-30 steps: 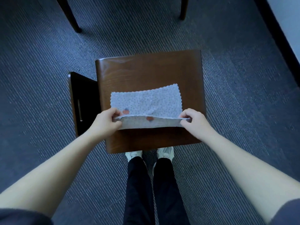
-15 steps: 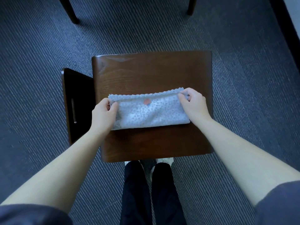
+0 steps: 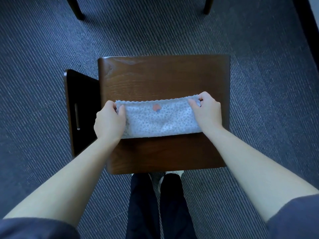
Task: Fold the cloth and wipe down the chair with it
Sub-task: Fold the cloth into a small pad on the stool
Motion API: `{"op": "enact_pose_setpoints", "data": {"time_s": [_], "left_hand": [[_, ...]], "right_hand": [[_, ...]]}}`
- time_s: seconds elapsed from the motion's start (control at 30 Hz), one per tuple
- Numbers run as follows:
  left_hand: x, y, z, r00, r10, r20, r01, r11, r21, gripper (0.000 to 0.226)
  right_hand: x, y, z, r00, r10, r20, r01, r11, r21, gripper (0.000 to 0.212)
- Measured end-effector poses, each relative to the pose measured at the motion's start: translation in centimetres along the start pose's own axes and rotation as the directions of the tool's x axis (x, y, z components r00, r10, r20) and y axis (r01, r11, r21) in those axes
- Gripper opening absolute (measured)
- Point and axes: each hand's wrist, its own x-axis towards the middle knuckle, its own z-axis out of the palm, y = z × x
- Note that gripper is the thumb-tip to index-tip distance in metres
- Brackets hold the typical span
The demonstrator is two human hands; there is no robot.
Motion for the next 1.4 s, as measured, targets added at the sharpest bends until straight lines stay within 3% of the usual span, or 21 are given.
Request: {"op": "enact_pose_setpoints", "data": {"time_s": [0.13,0.23,0.33,0.4,0.5,0.7,0.97,1.03,1.13,1.23,1.3,1.4], "left_hand": [[-0.1,-0.1,-0.1,0.997,0.040,-0.073,-0.034,0.995,0.089,0.024],[-0.4,-0.4,0.1,0.934,0.312,-0.174,-0.283,0.943,0.174,0.034],[-1.5,-0.3,1.7,0.781,0.620,-0.076,-0.584,0.767,0.266,0.049],[-2.2,-0.3,3.6,0.707,0.704,0.066,-0.688,0.664,0.292,0.059],[-2.3,-0.9,6.0,0.680,0.716,0.160,-0.718,0.606,0.342,0.065],[-0.7,-2.3,6.4,0.636,0.753,0.169,-0.735,0.524,0.431,0.073],[0.9,-4.8,4.0,0.698,0.697,0.163,-0.677,0.568,0.469,0.081],[0.0,-4.1,4.4,0.753,0.645,0.130,-0.619,0.628,0.472,0.081],[-2.8,-2.1,5.5,0.889,0.457,0.040,-0.430,0.800,0.419,0.082],[-5.3,-0.5,5.6,0.948,0.316,0.030,-0.309,0.895,0.323,0.080],[-5.1,-0.8,4.7,0.921,0.386,0.046,-0.378,0.863,0.334,0.077],[-2.3,-1.6,2.5,0.714,0.685,0.143,-0.682,0.634,0.364,0.073]], "right_hand": [[-0.5,-0.3,-0.4,0.996,0.016,-0.089,-0.024,0.996,-0.091,0.022],[-1.2,-0.2,-0.3,0.934,-0.263,-0.243,0.188,0.938,-0.292,0.030],[-2.7,-0.1,1.5,0.833,-0.553,-0.014,0.504,0.769,-0.393,0.049],[-3.4,0.2,3.5,0.781,-0.601,0.169,0.599,0.646,-0.473,0.057],[-3.1,0.5,5.6,0.787,-0.561,0.257,0.594,0.577,-0.560,0.064],[-2.0,1.8,5.6,0.766,-0.588,0.261,0.601,0.512,-0.614,0.066],[-1.4,4.4,2.5,0.849,-0.486,0.208,0.486,0.560,-0.671,0.068],[-2.4,3.9,2.6,0.888,-0.440,0.134,0.410,0.624,-0.666,0.069],[-5.7,2.2,4.0,0.931,-0.361,0.050,0.313,0.723,-0.616,0.072],[-7.7,0.9,5.8,0.973,-0.227,0.040,0.207,0.782,-0.587,0.075],[-6.6,0.5,6.0,0.980,-0.192,0.043,0.180,0.791,-0.585,0.077],[-3.0,0.2,5.0,0.910,-0.363,0.199,0.404,0.673,-0.620,0.080]]}}
